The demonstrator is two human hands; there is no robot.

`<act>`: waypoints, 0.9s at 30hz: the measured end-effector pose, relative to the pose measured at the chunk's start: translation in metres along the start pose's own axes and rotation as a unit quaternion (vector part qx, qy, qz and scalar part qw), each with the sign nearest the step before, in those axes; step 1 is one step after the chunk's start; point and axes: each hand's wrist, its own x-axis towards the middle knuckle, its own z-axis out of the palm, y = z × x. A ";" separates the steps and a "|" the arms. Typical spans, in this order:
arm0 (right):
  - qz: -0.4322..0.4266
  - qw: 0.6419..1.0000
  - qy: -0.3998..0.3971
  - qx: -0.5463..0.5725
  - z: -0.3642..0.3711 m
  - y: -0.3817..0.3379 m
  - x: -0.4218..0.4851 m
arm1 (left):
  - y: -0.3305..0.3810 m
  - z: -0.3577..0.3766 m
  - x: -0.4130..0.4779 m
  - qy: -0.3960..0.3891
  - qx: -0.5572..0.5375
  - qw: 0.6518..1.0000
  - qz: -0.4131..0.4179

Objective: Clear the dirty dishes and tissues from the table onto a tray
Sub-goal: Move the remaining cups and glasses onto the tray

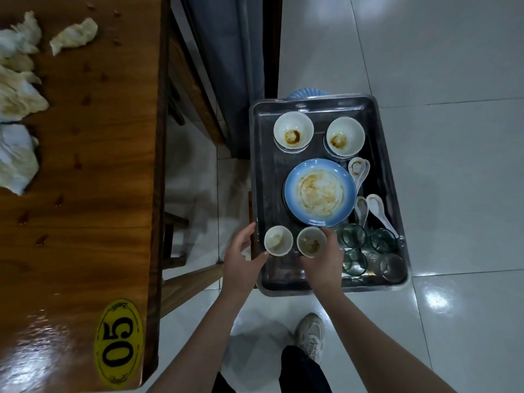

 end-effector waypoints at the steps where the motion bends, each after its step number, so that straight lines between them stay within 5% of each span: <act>1: 0.000 1.000 -0.003 -0.002 0.002 0.001 0.001 | -0.002 0.000 0.000 0.002 0.001 1.000 0.000; 13: 0.008 0.999 -0.034 -0.003 -0.009 -0.010 -0.010 | 0.002 -0.003 -0.013 -0.001 0.008 1.000 -0.012; 27: -0.073 0.992 -0.098 0.016 -0.134 -0.104 -0.055 | 0.117 -0.024 -0.056 -0.016 -0.064 0.998 0.005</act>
